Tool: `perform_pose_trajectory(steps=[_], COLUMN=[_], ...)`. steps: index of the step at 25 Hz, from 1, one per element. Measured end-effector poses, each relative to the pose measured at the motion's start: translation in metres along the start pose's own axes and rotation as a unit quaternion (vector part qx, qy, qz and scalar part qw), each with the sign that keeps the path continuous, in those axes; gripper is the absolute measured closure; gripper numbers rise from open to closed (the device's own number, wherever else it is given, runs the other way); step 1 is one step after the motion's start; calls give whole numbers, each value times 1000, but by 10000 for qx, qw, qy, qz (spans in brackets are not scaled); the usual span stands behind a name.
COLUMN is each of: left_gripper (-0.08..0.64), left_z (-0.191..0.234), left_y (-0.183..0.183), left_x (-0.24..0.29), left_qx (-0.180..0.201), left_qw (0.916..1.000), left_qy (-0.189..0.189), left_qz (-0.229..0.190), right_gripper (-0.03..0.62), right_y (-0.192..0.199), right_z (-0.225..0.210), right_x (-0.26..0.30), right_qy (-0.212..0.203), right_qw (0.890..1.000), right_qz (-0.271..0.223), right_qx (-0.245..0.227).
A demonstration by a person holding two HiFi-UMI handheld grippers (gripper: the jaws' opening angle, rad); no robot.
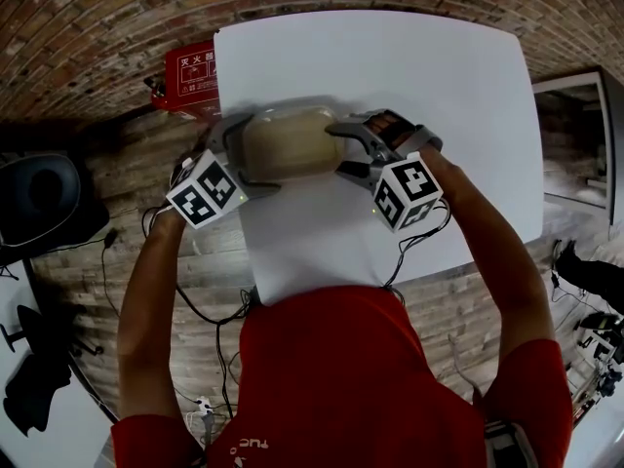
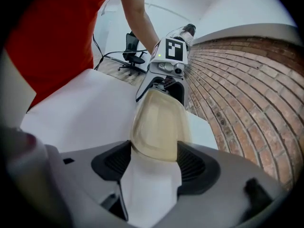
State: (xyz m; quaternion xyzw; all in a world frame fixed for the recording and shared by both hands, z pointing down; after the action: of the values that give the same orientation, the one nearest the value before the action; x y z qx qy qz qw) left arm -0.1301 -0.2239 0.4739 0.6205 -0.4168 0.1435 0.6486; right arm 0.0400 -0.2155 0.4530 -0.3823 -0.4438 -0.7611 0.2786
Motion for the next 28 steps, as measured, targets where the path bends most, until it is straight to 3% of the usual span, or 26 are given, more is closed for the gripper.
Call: perform_pose_trajectory(steps=[8,14,17,22,25,28], left_gripper=[-17,-17,-17,-17,-17,-17], left_z=[-1,-1,-1,-3,-5,-7], left_y=[-3,-2,-2,0,0,-1], left_x=[-1,2,3,1,2,2], left_qx=[63,86,58,-98,-130,-103], left_qw=[9997,9995,9996,9996,9996,9997], left_qy=[-209,-272,-248,-224,-212,-197], left_qz=[55,130,150,126,104,104], right_gripper=[284,285,284,283,281,281], right_y=[-2,-3,-5,-11,-18,-33], right_z=[-18,-32,-31,-20,-9,-2], right_x=[-8,-17,-16,-15,-11,-7], right_qy=[-1215,-1773,-1660,-989,-774,-565], right_qw=[9892,9693,9735,9902,9937,9955], right_qz=[-60,-398,-333,116,356,294], right_qx=[811,1654,1540,975,729,705])
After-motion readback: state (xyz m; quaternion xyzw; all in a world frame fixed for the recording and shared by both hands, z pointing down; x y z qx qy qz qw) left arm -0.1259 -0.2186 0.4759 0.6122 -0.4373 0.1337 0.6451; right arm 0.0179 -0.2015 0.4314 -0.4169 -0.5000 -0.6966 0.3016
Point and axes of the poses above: the fingertips, and each gripper's own axes: x forward along the fingers, z to its left, y out of its underside, the point moved 7 cm from there along -x, backward along the fingers, and after that the axes turned 8 degrees about -y, right-handed, at the moved point
